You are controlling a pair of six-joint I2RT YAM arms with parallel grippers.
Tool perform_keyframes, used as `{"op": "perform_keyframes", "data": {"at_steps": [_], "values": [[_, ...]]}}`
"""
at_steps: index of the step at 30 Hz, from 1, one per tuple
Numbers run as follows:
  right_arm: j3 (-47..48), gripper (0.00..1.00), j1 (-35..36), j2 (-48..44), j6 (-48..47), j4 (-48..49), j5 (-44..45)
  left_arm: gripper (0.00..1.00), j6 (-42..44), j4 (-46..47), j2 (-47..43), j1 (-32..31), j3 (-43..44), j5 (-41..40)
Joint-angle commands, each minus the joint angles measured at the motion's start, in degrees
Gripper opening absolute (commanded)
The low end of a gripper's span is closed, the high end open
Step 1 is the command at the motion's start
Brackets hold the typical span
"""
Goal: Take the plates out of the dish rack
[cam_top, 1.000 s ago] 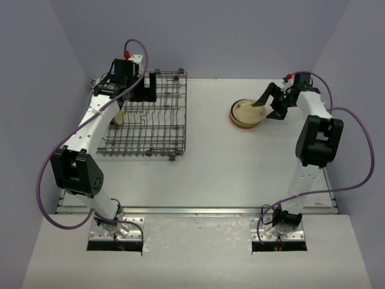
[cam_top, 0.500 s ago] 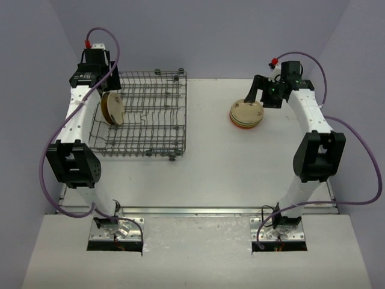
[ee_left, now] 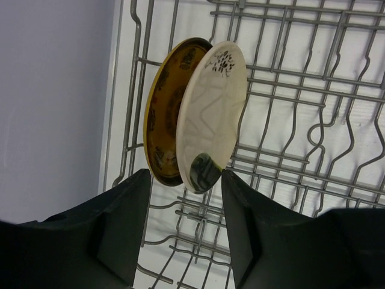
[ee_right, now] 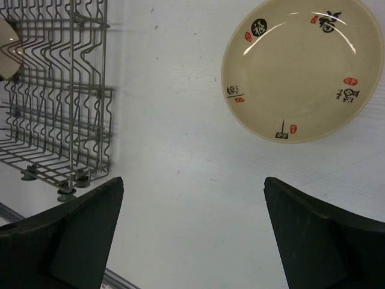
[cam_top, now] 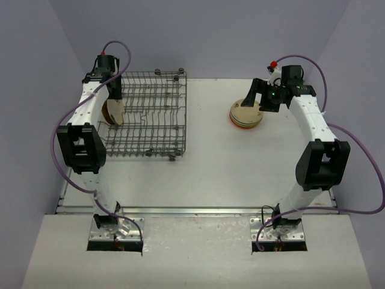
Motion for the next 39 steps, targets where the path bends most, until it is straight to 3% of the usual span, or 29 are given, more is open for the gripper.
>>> {"op": "perform_keyframes", "data": {"at_steps": [1, 27, 39], "values": [[-0.1, 0.99, 0.1, -1.7, 0.5, 2.0, -1.2, 0.48, 0.4, 0.1, 1.7, 0.2, 4.3, -0.7], [-0.2, 0.99, 0.1, -0.8, 1.1, 2.3, -2.7, 0.46, -1.5, 0.9, 10.2, 0.8, 5.4, 2.5], [1.8, 0.99, 0.2, 0.9, 1.8, 1.6, -4.0, 0.36, -1.5, 4.2, 8.2, 0.8, 0.0, 4.3]]}}
